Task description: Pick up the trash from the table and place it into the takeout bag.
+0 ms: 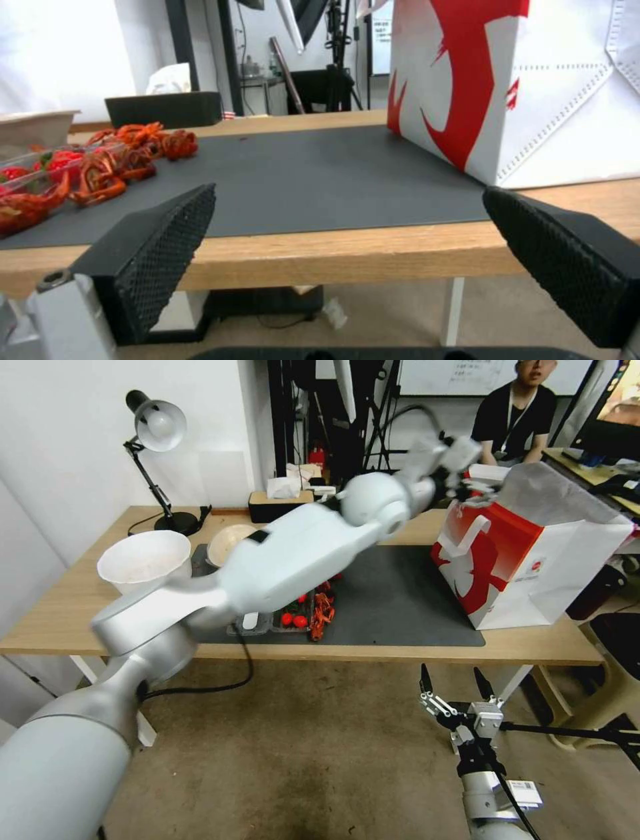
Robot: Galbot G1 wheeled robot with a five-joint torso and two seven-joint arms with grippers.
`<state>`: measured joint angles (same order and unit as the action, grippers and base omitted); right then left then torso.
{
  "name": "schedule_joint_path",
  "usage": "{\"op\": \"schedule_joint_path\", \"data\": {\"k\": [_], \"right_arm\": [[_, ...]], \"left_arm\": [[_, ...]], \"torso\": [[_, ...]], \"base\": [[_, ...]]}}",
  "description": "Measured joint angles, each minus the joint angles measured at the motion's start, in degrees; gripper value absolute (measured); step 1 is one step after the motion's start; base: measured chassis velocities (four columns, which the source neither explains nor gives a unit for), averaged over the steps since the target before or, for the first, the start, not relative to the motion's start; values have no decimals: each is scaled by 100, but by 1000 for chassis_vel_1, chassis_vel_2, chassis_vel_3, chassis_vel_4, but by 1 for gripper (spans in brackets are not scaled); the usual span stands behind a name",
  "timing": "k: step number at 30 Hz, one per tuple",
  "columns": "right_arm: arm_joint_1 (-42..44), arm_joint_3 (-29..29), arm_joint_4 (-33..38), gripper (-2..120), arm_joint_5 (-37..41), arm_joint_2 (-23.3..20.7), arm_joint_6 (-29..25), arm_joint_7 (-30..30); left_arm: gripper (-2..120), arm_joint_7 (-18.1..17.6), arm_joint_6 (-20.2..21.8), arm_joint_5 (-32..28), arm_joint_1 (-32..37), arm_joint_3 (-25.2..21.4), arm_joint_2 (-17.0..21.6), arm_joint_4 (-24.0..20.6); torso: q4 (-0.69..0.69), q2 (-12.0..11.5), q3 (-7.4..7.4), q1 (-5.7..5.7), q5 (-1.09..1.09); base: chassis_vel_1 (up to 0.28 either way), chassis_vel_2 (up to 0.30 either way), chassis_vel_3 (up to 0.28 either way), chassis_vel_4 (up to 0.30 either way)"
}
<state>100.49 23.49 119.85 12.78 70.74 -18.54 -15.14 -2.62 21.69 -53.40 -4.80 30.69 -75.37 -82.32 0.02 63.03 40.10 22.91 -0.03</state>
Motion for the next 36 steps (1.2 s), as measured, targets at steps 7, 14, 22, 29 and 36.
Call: {"op": "schedule_joint_path", "data": {"k": [7,14,22,29,36], "right_arm": [[23,-9,59,100,1,-86,4,1],[-28,-15,118,100,8,-172,43,-5],[0,-29,80,100,8,-155,20,-2],[6,-110,73,100,-19,-117,4,5],[20,-205,74,100,-104,-85,-1,9]], "left_arm": [[100,-7,2,163,733,-487,773,-554],[100,3,-3,337,1710,-1295,1266,-1166],[100,-110,-110,1010,3817,-3015,1775,-2431],[100,-446,-1018,2213,5859,-4128,2078,-3226],[100,-879,-1170,2647,7051,-4883,1895,-3541]], "torso": [[-1,0,0,0,-1],[-2,0,0,0,2],[-3,0,-1,0,3],[-1,1,-1,-1,0],[-3,1,-1,0,2]], "base": [[0,0,0,0],[0,0,0,0],[0,0,0,0],[0,0,0,0],[0,0,0,0]]}}
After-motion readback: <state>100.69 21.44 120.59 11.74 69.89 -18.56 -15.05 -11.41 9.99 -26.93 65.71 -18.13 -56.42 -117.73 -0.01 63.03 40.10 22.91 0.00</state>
